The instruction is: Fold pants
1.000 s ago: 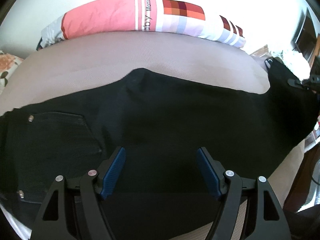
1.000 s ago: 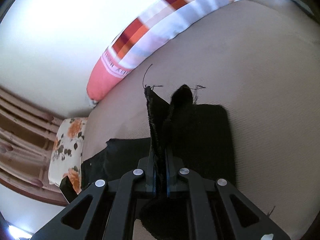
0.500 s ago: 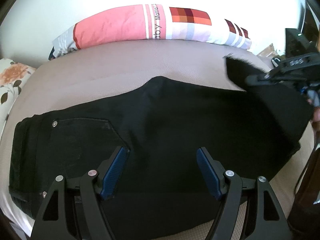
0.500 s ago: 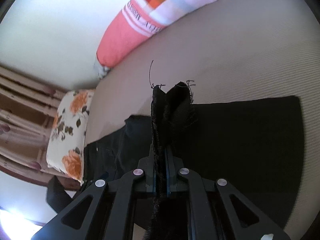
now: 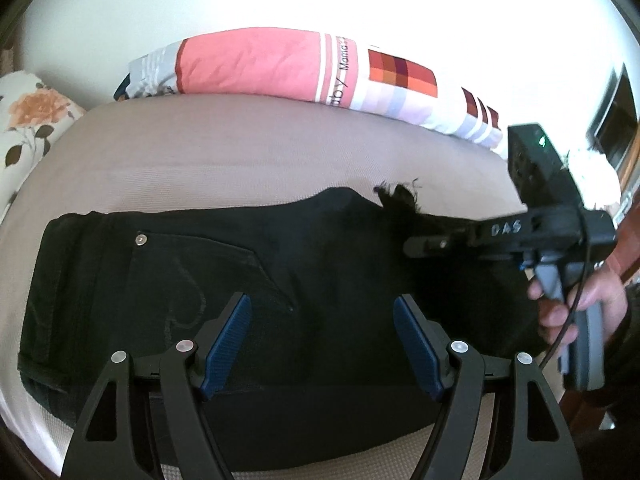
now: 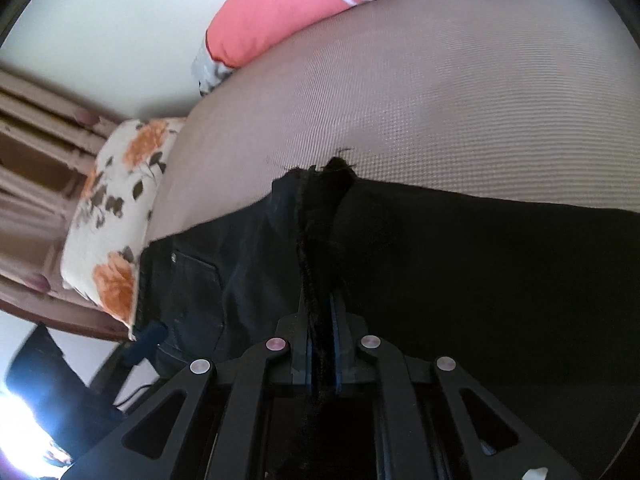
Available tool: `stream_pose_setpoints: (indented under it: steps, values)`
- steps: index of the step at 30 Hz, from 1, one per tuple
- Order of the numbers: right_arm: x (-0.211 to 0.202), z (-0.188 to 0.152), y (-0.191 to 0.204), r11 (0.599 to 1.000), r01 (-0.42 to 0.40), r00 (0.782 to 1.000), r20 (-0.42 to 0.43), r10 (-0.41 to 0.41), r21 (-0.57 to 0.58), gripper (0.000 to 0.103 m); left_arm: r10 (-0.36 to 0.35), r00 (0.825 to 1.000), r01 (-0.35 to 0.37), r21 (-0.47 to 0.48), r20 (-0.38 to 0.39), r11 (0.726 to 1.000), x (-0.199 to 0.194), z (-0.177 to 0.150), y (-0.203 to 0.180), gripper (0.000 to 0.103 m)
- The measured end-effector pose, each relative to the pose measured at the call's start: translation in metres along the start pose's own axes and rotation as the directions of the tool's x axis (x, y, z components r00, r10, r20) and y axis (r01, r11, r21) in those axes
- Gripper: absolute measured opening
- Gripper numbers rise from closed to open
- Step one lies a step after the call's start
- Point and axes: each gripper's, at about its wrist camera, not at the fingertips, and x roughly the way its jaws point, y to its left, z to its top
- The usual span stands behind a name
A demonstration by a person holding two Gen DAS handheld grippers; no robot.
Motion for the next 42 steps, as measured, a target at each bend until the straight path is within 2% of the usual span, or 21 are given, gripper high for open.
stream_pose_setpoints:
  steps: [4,9,12,14,16,18,20,23,25,29,33,38,42]
  values:
    - [0.01,-0.003,0.003,0.998,-0.06,0.997,-0.043,0.061,0.024,0.023,0.002,1.0,-0.002,-0.019,0.002,1.0,-0.002,-0.001,0.005,0.074]
    - [0.01,-0.014,0.018,0.992,-0.122,0.989,-0.081,0.122,0.001,0.024,-0.023,1.0,0.023,-0.046,-0.002,0.999,-0.004,-0.001,0.007,0.074]
    - [-0.008,-0.02,0.02,0.992,-0.123,0.991,-0.046,0.123,-0.014,0.03,-0.062,0.998,0.062,-0.069,-0.01,0.996,-0.003,0.001,0.008,0.074]
    - [-0.026,-0.024,0.014,0.993,-0.115,0.993,0.004,0.116,-0.006,0.039,-0.091,0.995,0.089,-0.085,-0.031,0.992,0.001,0.003,0.008,0.074]
    - [-0.045,-0.03,0.005,0.997,-0.071,0.996,0.049,0.071,-0.008,0.04,-0.131,0.99,0.125,-0.102,-0.054,0.987,0.006,0.004,0.007,0.074]
    - [-0.059,-0.036,-0.004,0.999,-0.045,0.996,0.073,0.045,0.002,0.041,-0.181,0.98,0.169,-0.125,-0.088,0.978,0.014,0.006,0.005,0.073]
    - [-0.074,-0.045,-0.019,0.999,-0.027,0.995,0.102,0.023,0.038,0.045,-0.24,0.962,0.218,-0.162,-0.132,0.962,0.025,0.006,0.004,0.073]
    - [-0.087,-0.057,-0.041,0.995,-0.021,0.991,0.131,0.008,0.099,0.046,-0.317,0.927,0.274,-0.213,-0.202,0.938,0.041,0.007,0.0,0.061]
    - [-0.095,-0.066,-0.055,0.99,-0.026,0.988,0.154,0.004,0.142,0.046,-0.346,0.908,0.289,-0.243,-0.236,0.926,0.051,0.008,-0.001,0.055]
    - [-0.1,-0.076,-0.073,0.976,-0.048,0.982,0.19,0.007,0.213,0.047,-0.359,0.884,0.269,-0.304,-0.298,0.914,0.073,0.009,0.002,0.038]
    - [-0.099,-0.081,-0.084,0.965,-0.071,0.978,0.209,0.017,0.254,0.047,-0.377,0.865,0.254,-0.36,-0.332,0.898,0.089,0.009,0.005,0.035]
    - [-0.094,-0.081,-0.089,0.961,-0.094,0.977,0.211,0.038,0.26,0.047,-0.399,0.854,0.265,-0.38,-0.335,0.886,0.093,0.009,0.004,0.035]
    - [-0.088,-0.081,-0.09,0.959,-0.107,0.978,0.204,0.052,0.264,0.047,-0.465,0.82,0.293,-0.454,-0.333,0.842,0.095,-0.001,0.005,0.035]
